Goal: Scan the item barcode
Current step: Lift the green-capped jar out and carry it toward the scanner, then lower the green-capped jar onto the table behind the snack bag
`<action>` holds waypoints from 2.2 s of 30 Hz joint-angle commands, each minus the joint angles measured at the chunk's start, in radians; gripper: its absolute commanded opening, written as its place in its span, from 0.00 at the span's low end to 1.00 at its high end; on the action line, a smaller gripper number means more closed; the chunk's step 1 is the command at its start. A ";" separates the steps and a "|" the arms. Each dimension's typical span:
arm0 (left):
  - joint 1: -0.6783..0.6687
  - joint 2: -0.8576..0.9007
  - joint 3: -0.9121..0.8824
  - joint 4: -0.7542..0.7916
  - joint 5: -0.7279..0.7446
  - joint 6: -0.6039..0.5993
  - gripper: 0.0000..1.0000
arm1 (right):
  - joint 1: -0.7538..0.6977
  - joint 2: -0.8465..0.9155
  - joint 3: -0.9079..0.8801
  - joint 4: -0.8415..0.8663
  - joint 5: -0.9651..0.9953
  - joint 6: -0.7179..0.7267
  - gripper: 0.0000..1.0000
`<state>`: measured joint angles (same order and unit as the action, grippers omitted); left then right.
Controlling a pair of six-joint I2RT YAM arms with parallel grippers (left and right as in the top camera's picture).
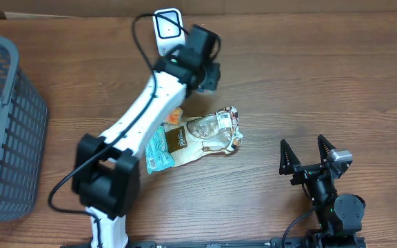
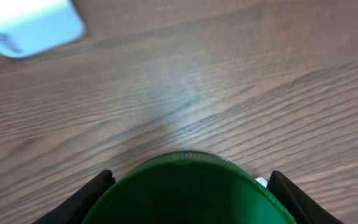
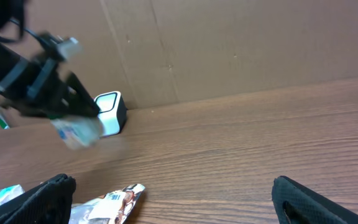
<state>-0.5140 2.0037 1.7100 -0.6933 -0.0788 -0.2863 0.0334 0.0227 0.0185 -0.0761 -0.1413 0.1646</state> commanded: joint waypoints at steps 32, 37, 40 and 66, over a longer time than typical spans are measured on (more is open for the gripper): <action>-0.078 0.249 0.005 0.132 -0.062 -0.037 0.57 | 0.001 -0.001 -0.010 0.003 0.009 0.011 1.00; -0.082 0.275 0.005 0.105 -0.049 -0.059 0.57 | 0.001 -0.001 -0.010 0.003 0.009 0.011 1.00; -0.082 0.275 0.006 0.085 -0.016 -0.058 0.58 | 0.001 -0.001 -0.010 0.003 0.010 0.011 1.00; -0.082 0.273 0.009 -0.002 0.184 -0.058 0.81 | 0.001 -0.001 -0.010 0.003 0.009 0.011 1.00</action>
<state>-0.5941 2.2551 1.7321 -0.6956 0.0826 -0.3382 0.0334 0.0227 0.0185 -0.0765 -0.1413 0.1650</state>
